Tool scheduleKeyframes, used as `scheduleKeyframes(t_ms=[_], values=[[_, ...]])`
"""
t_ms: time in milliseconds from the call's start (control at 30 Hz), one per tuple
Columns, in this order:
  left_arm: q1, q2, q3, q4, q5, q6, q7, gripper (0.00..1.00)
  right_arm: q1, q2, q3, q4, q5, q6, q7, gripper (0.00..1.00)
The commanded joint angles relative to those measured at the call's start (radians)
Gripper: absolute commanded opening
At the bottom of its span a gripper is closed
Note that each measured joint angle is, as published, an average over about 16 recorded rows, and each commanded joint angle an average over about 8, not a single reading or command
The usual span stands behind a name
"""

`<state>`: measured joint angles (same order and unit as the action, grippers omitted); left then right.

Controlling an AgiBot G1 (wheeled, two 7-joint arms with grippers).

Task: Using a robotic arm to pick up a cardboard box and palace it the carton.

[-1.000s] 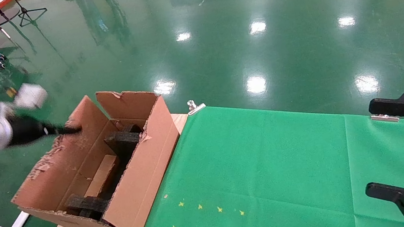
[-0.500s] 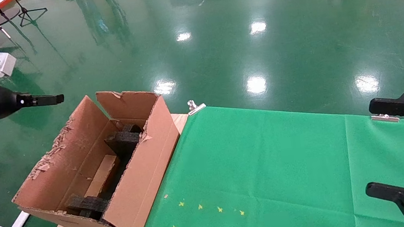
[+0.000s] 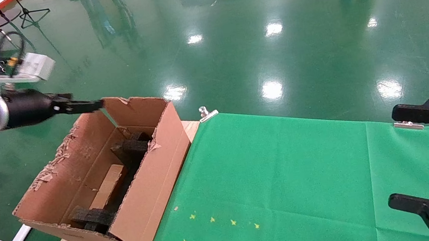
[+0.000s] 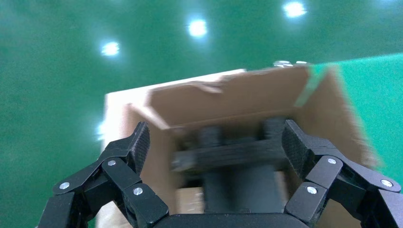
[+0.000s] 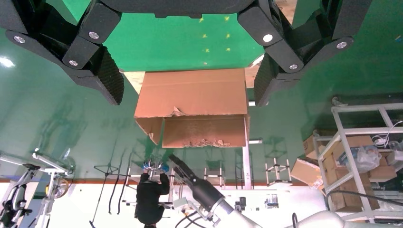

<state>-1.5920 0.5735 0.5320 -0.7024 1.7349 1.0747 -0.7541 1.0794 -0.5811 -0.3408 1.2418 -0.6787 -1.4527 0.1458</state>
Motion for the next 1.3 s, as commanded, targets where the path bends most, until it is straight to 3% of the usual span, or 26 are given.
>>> scheduleKeyframes(t_ms=[33,1300], values=[[0.021,0.002,-0.010,-0.024,-0.041,0.017,0.023,1.00,0.000,0.000,0.000,0.000,0.000,0.000,0.000,1.00],[0.427,0.031,-0.208,-0.480,-0.828,0.347,0.467,1.00,0.000,0.000,0.000,0.000,0.000,0.000,0.000,1.00]])
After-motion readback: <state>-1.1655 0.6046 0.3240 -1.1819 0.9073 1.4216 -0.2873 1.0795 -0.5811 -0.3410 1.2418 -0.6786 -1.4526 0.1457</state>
